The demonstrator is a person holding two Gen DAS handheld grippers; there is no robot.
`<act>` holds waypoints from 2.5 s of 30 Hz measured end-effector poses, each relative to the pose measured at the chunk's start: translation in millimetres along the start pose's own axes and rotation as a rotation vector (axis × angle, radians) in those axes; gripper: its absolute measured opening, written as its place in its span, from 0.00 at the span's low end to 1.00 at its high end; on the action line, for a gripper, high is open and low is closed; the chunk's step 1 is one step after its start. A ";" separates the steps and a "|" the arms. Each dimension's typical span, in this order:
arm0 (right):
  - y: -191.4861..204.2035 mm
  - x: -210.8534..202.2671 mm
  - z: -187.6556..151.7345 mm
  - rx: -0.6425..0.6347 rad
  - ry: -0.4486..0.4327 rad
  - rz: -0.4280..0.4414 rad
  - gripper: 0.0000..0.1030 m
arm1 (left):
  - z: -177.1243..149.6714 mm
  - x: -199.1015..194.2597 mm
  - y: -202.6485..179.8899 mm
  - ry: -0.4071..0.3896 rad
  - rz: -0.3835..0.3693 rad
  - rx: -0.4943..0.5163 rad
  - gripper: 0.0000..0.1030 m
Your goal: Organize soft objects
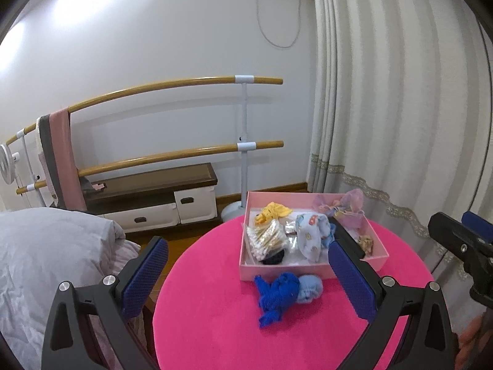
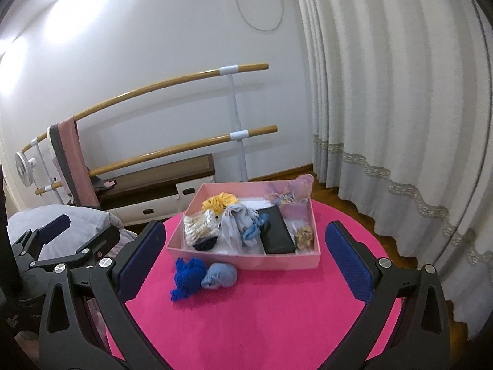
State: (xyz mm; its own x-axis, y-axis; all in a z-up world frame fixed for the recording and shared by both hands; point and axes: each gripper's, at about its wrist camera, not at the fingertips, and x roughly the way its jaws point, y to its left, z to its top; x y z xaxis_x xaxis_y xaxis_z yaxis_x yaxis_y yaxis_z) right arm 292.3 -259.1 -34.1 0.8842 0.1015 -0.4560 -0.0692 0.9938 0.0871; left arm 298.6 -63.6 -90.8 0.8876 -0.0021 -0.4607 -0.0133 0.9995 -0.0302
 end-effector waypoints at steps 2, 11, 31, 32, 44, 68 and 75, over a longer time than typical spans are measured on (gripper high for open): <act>-1.6 -7.4 -6.3 0.006 -0.003 -0.004 1.00 | -6.5 -10.8 0.5 0.005 -0.005 -0.002 1.00; -7.1 -31.3 -32.5 0.013 0.011 -0.037 1.00 | -19.5 -47.3 7.9 0.020 -0.013 -0.012 1.00; 5.8 -40.8 -45.7 -0.014 0.034 -0.026 1.00 | -32.2 -81.8 8.6 0.015 -0.008 -0.004 1.00; 5.9 -40.7 -45.8 -0.015 0.035 -0.025 1.00 | -32.6 -81.8 8.7 0.016 -0.008 -0.005 1.00; 7.8 -39.3 -46.1 -0.021 0.043 -0.020 1.00 | -34.0 -81.4 11.1 0.018 -0.006 -0.010 1.00; -13.3 43.5 -72.5 0.011 0.228 -0.002 1.00 | -50.8 23.5 14.5 0.232 -0.012 0.012 1.00; -22.0 76.7 -82.9 0.022 0.292 -0.009 1.00 | -56.9 91.2 4.2 0.302 -0.017 0.039 1.00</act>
State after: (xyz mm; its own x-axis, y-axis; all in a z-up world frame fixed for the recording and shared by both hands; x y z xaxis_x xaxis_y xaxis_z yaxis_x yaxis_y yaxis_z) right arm 323.4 -269.5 -144.4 0.7144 0.1044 -0.6919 -0.0491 0.9938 0.0993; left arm 353.3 -61.5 -183.4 0.7100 -0.0227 -0.7038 0.0235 0.9997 -0.0086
